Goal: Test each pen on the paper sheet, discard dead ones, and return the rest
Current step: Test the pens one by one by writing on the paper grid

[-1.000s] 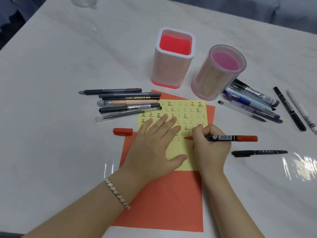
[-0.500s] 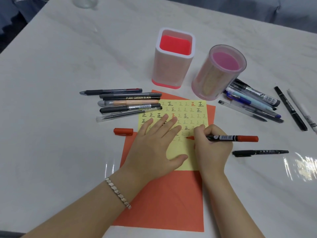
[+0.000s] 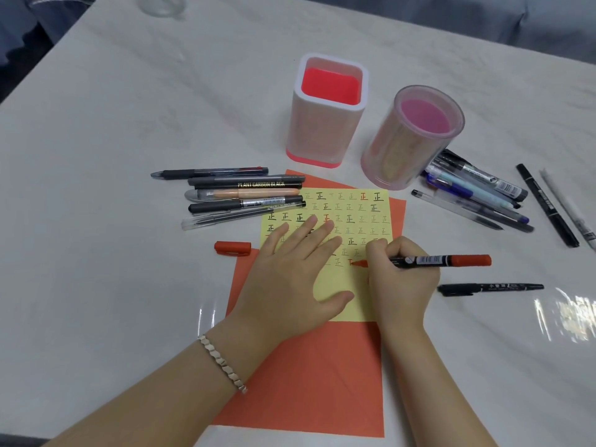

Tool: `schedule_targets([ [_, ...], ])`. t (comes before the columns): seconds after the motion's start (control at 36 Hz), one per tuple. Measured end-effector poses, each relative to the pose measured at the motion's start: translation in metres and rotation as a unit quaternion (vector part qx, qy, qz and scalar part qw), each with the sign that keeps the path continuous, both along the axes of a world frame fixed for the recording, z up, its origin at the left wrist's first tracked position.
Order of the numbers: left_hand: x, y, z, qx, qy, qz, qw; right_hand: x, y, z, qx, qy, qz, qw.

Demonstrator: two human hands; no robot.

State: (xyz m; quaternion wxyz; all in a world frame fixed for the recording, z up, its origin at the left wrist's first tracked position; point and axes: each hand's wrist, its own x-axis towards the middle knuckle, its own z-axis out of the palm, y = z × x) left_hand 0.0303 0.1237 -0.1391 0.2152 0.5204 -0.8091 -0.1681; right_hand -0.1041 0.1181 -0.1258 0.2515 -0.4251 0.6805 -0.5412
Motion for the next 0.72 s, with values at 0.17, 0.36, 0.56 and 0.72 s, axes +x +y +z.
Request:
schedule_targets([
  [0.17,-0.0002,0.0000,0.0001,-0.001,0.000,0.001,1.000,0.0009,-0.0004,-0.0006,-0.009,0.009,0.003,1.000],
  [0.36,-0.0003,0.0001,0.0005,-0.002,0.002,0.003,1.000,-0.0008,-0.0005,-0.0013,-0.004,0.005,-0.002,1.000],
  [0.56,-0.0003,0.0002,0.0001,-0.006,0.004,0.002,1.000,0.0007,-0.0017,-0.0012,0.004,0.017,0.006,1.000],
  [0.72,-0.0003,-0.0001,-0.0005,-0.002,0.003,0.003,1.000,0.0004,-0.0005,0.0002,0.009,0.007,0.007,1.000],
])
